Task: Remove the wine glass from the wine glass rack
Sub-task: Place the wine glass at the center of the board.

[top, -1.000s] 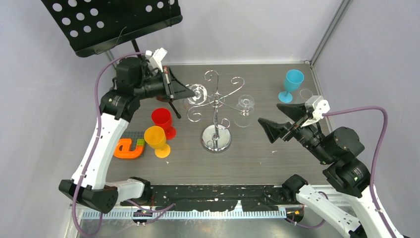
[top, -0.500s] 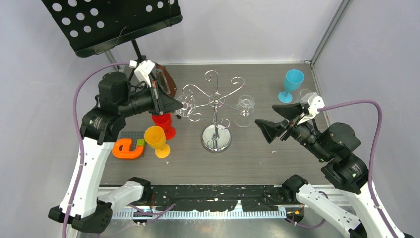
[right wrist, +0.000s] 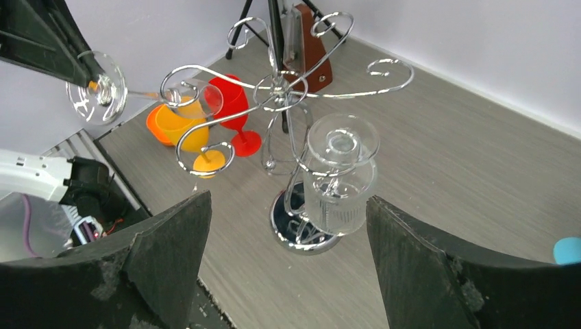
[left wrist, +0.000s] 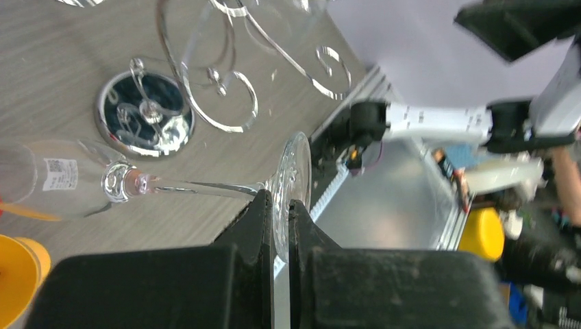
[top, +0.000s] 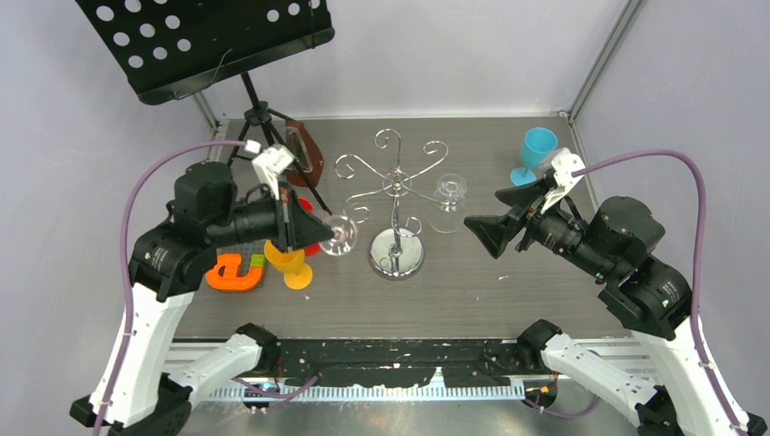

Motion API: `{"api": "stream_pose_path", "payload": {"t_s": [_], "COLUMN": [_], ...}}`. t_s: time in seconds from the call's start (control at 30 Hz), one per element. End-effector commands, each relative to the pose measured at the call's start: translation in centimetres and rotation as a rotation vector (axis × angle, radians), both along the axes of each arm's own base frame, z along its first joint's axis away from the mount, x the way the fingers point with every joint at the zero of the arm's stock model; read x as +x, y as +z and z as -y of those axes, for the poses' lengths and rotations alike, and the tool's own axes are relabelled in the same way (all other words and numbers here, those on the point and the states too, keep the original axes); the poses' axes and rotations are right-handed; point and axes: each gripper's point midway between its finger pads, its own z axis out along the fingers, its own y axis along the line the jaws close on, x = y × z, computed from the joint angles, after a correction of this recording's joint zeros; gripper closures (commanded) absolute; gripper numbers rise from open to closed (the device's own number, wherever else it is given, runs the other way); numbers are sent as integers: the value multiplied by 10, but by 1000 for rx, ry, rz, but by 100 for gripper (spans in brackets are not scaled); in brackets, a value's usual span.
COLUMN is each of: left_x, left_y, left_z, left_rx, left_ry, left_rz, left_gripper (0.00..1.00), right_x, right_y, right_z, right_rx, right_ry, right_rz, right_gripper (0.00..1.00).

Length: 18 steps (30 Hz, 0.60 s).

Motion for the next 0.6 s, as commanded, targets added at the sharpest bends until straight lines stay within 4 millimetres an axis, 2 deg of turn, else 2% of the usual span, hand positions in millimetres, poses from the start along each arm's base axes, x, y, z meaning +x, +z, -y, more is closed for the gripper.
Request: {"api": "stream_pose_path", "payload": {"t_s": [0.0, 0.1, 0.2, 0.37, 0.57], "left_x": [-22, -28, -35, -50, -66], "left_y": [-8, -17, -28, -39, -38], "left_z": [3, 4, 7, 25, 39], "left_rx": [107, 138, 149, 165, 233], "left_ry": [-87, -95, -109, -183, -239], "left_rz": [76, 77, 64, 92, 186], "left_gripper": [100, 100, 100, 100, 100], "right_x": [-14, -16, -25, -40, -50], "right_y": [0, -7, -5, -11, -21], "right_z": [-2, -5, -10, -27, -37], "right_rx": [-5, -23, -20, 7, 32], "right_ry": [49, 65, 114, 220, 235], "right_rz": [-54, -108, -140, -242, -320], "right_gripper": [12, 14, 15, 16, 17]}}
